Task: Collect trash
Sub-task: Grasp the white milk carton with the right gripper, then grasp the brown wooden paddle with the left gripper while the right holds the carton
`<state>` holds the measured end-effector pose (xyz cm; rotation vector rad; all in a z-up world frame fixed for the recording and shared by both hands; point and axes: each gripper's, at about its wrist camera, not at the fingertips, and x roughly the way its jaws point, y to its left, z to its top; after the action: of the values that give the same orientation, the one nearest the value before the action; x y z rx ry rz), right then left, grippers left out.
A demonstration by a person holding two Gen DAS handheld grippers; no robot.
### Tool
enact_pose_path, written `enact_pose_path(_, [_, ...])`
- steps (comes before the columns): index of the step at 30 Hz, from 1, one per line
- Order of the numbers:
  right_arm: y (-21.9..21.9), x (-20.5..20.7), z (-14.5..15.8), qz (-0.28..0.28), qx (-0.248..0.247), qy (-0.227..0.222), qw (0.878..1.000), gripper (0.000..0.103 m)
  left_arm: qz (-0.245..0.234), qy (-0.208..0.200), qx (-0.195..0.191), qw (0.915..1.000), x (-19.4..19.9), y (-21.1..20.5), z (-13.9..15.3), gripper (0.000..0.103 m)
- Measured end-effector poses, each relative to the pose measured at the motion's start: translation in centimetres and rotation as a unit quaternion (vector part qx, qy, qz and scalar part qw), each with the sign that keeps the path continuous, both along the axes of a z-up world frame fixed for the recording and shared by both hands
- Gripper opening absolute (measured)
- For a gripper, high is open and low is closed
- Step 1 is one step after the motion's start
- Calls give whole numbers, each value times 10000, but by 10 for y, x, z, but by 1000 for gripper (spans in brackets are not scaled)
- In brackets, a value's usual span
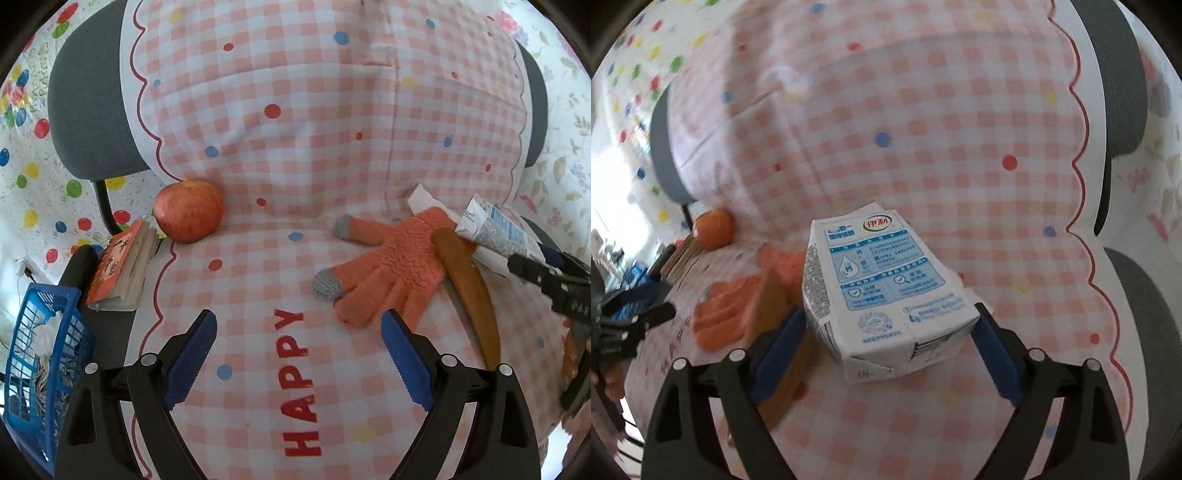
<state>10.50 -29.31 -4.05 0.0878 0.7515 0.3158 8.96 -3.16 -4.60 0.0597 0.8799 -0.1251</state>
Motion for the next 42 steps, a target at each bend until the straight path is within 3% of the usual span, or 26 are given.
enact_pose_path(7, [10, -50, 14, -534, -520, -177, 9971, 86, -379, 22, -93, 9992, -25, -29, 2, 90])
enact_pose_path(16, [-35, -112, 38, -1405, -657, -557, 9863, 85, -1036, 81, -457, 9935, -26, -91, -5, 87])
enact_pose_path(18, [-45, -120, 43, -1513, -651, -599, 9845, 85, -1091, 142, -556, 9924, -18, -102, -8, 73])
enact_pose_path(19, [-48, -123, 45, -1544, -626, -617, 9841, 85, -1096, 187, -547, 9923, -14, -108, -10, 72])
enact_pose_path(23, [-62, -133, 47, -1629, -519, -685, 9829, 84, -1022, 366, -359, 9934, 4, -126, -22, 51])
enact_pose_path(28, [-69, -137, 45, -1670, -419, -674, 9828, 83, -1177, 245, -206, 9925, 12, -145, -26, 35])
enact_pose_path(32, [-71, -140, 44, -1671, -357, -643, 9832, 82, -1346, 171, -621, 9888, 4, -141, -14, 15])
enact_pose_path(36, [-72, -148, 47, -1673, -209, -680, 9833, 81, -1520, -154, -1055, 9826, -23, -122, 17, 14])
enact_pose_path(40, [-71, -152, 49, -1704, -140, -703, 9828, 81, -1611, -271, -1036, 9811, -48, -112, 34, 14])
enact_pose_path(42, [-67, -155, 50, -1711, -127, -688, 9828, 80, -1578, -331, -798, 9837, -64, -111, 39, 14])
